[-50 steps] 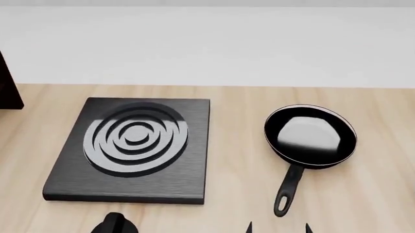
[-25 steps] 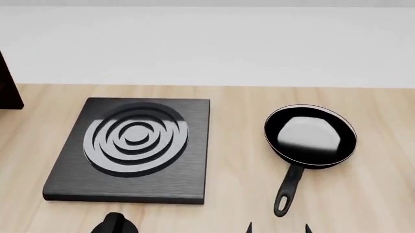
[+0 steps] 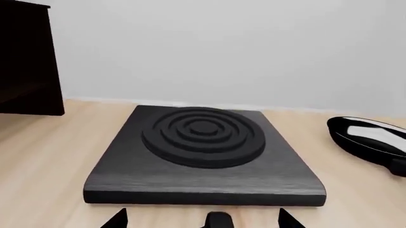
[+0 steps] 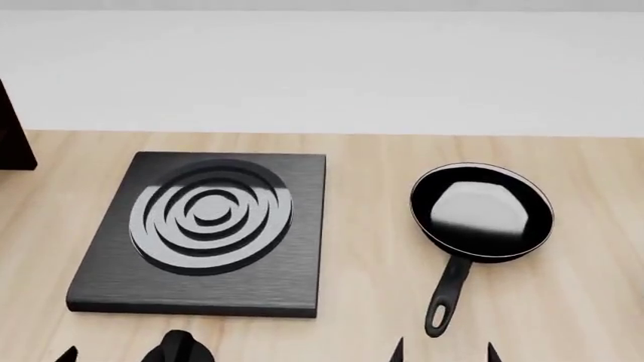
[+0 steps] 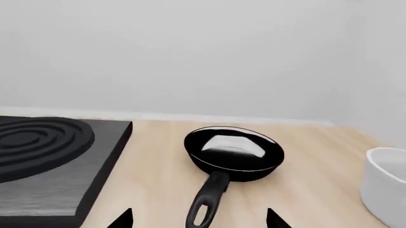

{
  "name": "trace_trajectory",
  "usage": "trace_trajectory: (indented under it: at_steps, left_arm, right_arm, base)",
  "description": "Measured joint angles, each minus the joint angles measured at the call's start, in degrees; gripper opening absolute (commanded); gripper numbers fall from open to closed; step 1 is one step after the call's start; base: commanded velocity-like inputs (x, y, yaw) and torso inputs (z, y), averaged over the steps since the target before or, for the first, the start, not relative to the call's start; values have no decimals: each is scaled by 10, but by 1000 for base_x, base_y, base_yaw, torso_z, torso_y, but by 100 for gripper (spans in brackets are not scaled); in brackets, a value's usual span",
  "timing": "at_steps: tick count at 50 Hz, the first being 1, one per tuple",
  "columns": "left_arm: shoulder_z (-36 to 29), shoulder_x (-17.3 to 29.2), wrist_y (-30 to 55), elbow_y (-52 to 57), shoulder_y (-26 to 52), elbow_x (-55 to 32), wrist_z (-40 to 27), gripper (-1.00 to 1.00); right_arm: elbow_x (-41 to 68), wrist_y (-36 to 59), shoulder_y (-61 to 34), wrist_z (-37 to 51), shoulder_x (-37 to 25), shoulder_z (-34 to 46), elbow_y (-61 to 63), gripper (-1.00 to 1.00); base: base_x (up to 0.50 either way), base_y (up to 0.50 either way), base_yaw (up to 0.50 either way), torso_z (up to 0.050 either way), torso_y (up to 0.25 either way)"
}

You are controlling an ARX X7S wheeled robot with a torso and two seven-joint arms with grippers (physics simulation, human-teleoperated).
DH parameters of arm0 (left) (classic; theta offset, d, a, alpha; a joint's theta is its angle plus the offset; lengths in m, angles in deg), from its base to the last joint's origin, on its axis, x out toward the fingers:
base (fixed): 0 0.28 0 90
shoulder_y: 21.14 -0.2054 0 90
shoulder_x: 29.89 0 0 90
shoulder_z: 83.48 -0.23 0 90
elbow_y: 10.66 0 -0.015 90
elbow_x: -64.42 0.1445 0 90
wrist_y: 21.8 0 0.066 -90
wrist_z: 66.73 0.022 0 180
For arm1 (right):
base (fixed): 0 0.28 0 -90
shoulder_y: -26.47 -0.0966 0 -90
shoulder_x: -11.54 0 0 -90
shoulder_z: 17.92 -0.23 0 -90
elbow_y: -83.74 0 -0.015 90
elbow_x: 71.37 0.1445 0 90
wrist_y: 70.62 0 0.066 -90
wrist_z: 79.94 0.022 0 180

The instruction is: Put the frying pan on the cabinet shelf.

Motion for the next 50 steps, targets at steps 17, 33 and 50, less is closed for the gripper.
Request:
trace_trajectory:
  at_steps: [17, 33, 50]
  left_arm:
    - [-8, 20, 226, 177, 60, -35, -35, 100]
    - [2, 35, 281, 205, 100, -62, -42, 100]
    - [17, 45, 286, 207, 108, -77, -53, 100]
  right_arm:
    - [0, 228, -26, 8, -16, -5, 222, 100]
    - [-1, 346, -77, 3, -35, 12, 269, 100]
    - [0, 389, -91, 8, -50, 14, 283, 100]
  base:
    - [0, 1, -3, 0, 0]
    - [0, 2, -3, 0, 0]
    - [0, 1, -3, 0, -142]
